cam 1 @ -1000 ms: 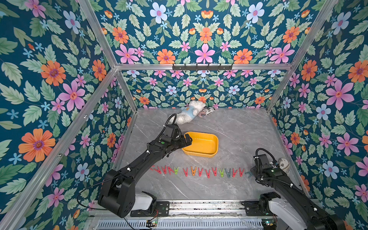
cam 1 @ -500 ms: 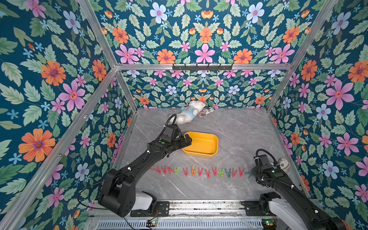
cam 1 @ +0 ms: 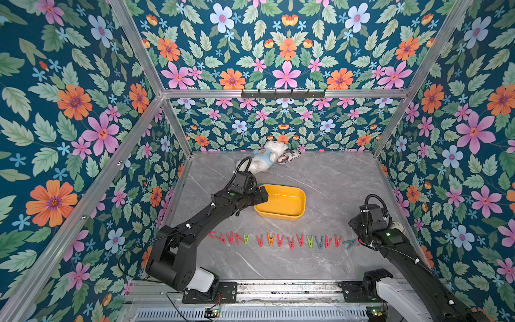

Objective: Take the clothespins out of the storage box
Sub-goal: Place the clothespin at the center of the board, then adjust the storage box at the center of the board.

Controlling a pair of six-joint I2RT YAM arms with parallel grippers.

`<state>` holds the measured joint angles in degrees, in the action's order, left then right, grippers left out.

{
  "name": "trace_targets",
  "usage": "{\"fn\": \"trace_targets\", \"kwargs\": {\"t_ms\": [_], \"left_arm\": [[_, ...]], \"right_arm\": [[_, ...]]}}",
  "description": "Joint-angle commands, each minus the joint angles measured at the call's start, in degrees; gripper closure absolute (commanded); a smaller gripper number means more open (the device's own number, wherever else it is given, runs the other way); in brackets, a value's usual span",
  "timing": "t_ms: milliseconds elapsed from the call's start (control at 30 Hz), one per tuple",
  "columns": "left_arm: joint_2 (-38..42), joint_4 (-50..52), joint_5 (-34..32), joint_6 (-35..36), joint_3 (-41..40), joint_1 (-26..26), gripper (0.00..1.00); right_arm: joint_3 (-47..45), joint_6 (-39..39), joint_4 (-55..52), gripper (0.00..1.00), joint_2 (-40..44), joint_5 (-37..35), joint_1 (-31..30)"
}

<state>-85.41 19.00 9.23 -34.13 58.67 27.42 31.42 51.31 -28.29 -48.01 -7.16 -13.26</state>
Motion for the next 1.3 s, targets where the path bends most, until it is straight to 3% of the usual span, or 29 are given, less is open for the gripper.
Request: {"fn": "trace_targets", "kwargs": {"t_ms": [0, 200, 300, 733, 900, 1000, 1167, 1267], "left_arm": [[-1.56, 3.23, -3.52, 4.21, 1.66, 0.00, 0.13], [-6.40, 6.08, -6.17, 7.24, 5.83, 0.01, 0.27], [-8.87, 6.81, -7.13, 8.56, 7.70, 0.01, 0.32], [-19.56, 7.45, -12.52, 13.65, 14.31, 0.00, 0.55], [-22.02, 6.74, -13.75, 14.16, 14.91, 0.00, 0.70], [-22.22, 6.92, -12.86, 13.53, 14.86, 0.00, 0.78], [-20.97, 8.15, -11.91, 11.70, 14.43, 0.18, 1.00], [-20.10, 10.38, -10.59, 9.54, 14.76, 0.18, 1.00]], "right_arm": [[0.75, -4.16, 8.80, 0.37, -0.48, 5.73, -0.36], [0.66, -6.43, 20.99, 0.27, -2.38, 13.09, -2.56], [1.18, -6.70, 25.19, 0.01, -3.94, 13.96, -4.92], [7.36, -7.63, 33.08, 0.01, -13.69, 13.95, -13.16], [7.54, -7.33, 35.33, 0.01, -16.04, 14.60, -14.61], [7.16, -6.59, 37.15, 0.01, -16.42, 14.89, -14.92], [6.99, -5.91, 39.52, 0.01, -17.58, 15.06, -15.22], [7.25, -5.95, 40.07, 0.01, -18.41, 15.07, -15.73]]}}
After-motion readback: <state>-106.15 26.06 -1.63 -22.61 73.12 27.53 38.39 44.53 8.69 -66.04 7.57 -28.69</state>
